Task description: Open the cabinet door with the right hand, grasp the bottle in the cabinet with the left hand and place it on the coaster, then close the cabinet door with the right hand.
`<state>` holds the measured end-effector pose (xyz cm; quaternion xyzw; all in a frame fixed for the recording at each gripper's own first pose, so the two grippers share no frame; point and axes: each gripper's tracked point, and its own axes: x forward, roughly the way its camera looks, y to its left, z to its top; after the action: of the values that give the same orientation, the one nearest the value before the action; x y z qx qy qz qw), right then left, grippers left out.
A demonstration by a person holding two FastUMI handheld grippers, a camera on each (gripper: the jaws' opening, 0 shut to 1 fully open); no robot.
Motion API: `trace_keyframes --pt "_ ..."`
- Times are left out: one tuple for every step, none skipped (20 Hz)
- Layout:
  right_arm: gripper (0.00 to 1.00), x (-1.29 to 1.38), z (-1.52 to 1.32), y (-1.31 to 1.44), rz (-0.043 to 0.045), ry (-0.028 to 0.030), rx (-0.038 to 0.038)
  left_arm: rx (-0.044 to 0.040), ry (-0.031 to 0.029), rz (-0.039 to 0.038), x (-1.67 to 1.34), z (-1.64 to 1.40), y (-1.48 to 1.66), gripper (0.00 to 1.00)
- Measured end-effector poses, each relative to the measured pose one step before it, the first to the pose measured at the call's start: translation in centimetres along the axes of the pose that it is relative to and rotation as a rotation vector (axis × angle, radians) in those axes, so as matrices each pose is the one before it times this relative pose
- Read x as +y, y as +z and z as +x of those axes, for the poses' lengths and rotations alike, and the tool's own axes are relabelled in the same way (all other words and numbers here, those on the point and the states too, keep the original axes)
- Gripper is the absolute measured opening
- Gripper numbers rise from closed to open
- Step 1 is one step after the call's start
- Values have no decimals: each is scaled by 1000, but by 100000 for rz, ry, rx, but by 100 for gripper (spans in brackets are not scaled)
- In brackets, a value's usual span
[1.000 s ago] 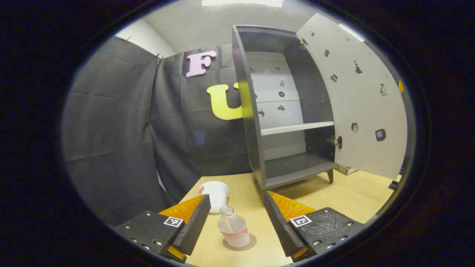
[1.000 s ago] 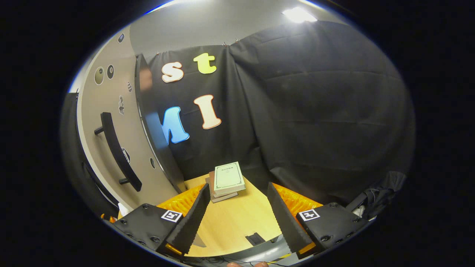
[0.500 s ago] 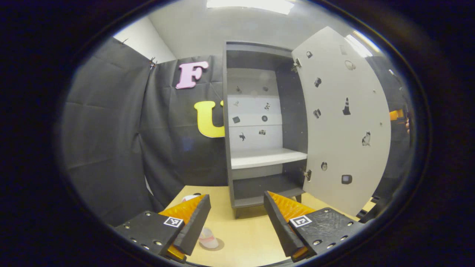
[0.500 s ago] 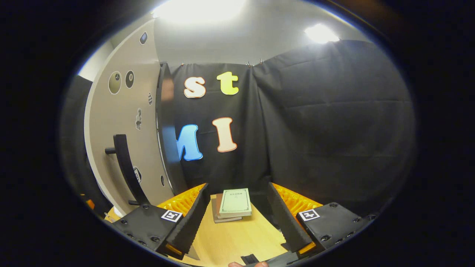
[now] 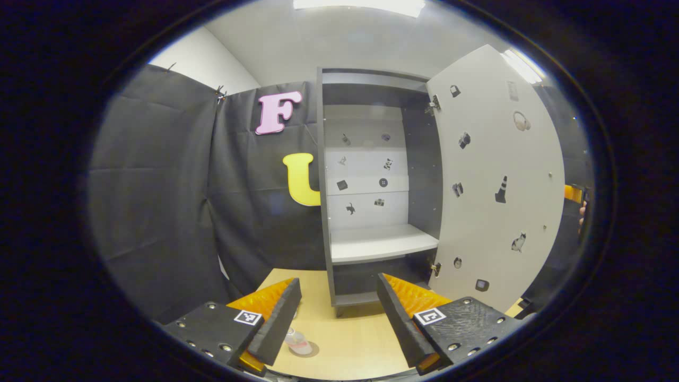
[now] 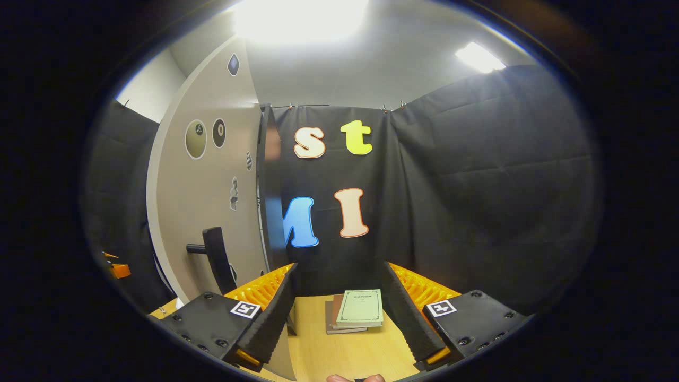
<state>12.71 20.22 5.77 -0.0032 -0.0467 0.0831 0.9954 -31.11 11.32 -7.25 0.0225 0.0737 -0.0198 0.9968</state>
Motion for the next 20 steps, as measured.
trace_keyframes --pt "98 273 269 -303 158 2102 909 -323 1622 -690 284 -206 587 87" --pt "98 293 66 -62 -68 2250 559 -338 1287 -1371 157 -149 623 87" --pt "98 248 101 -70 -259 2106 468 822 937 -1980 -12 -154 373 87" --pt "98 338 178 188 -695 2575 88 1285 1165 -2205 74 -271 111 87" --pt "98 363 259 219 -1110 2198 -131 663 1763 -1391 306 -92 175 87" --pt "98 214 232 263 -1155 2126 -39 -111 1917 -482 389 -166 449 88" --pt "98 527 107 159 -829 2674 -324 -128 1948 -6 410 -337 344 87" --pt "98 667 133 219 -491 3101 -121 -118 1908 -260 438 -452 263 88" --pt "98 685 302 -105 -463 2872 156 -386 1785 -46 289 -289 199 88" --pt "98 255 95 -69 -1365 783 1 -233 1896 238 327 -251 170 88" --pt "96 -30 -244 154 -1803 715 -676 -141 1665 217 431 -299 -123 88" --pt "96 -72 -223 79 -1550 423 -160 144 1224 -436 325 -443 -162 88" --pt "92 68 224 -78 -445 169 -207 448 377 -882 121 -122 -521 87" --pt "92 162 78 -144 322 713 562 475 -227 -907 88 -98 -465 87" --pt "92 409 -50 1 693 2400 527 365 23 -523 252 -61 -319 88" --pt "96 208 194 211 390 802 -89 -213 388 63 300 84 -136 88" --pt "96 227 13 37 -244 -116 360 -1202 584 44 416 74 157 88" --pt "95 478 -140 -67 19 -396 241 -1440 -348 -142 242 299 215 87" --pt "95 730 -140 -122 173 -469 462 -1375 -809 -257 4 415 333 87" --pt "95 1062 -249 -2 556 -244 124 -1068 -830 -331 228 550 312 87"
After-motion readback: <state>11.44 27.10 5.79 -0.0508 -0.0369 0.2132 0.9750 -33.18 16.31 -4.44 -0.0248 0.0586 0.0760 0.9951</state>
